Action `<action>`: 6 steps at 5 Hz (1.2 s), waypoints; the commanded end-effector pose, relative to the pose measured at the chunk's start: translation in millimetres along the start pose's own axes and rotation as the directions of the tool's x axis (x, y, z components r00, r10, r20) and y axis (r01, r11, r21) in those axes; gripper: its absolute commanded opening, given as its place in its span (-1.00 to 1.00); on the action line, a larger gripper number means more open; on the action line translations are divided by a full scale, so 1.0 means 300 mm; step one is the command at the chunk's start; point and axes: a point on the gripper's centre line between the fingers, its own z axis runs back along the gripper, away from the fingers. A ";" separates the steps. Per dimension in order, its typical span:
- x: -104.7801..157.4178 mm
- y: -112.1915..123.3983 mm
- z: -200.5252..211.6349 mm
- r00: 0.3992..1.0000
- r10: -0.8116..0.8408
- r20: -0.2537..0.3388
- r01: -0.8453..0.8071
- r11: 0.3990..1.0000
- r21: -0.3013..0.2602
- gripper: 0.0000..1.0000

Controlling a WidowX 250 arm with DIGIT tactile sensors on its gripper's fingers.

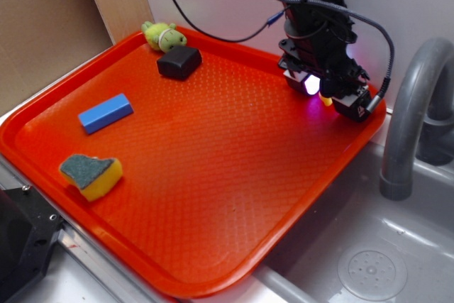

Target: Grab the yellow duck.

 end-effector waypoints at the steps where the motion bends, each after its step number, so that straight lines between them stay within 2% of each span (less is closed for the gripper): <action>1: 0.012 -0.058 0.112 0.996 0.001 0.086 0.002 0.999 -0.034 -1.00; 2: -0.052 0.005 0.217 0.996 -0.015 0.086 0.017 1.000 -0.016 -1.00; 3: -0.146 0.106 0.376 0.997 0.053 0.052 -0.056 0.997 0.060 -1.00; 4: -0.201 0.193 0.502 0.984 0.174 0.032 -0.176 0.982 0.065 -1.00; 5: -0.228 0.274 0.606 0.961 0.276 0.028 -0.277 0.957 0.090 -1.00; 6: -0.241 0.347 0.715 0.922 0.385 0.033 -0.387 0.918 0.085 -1.00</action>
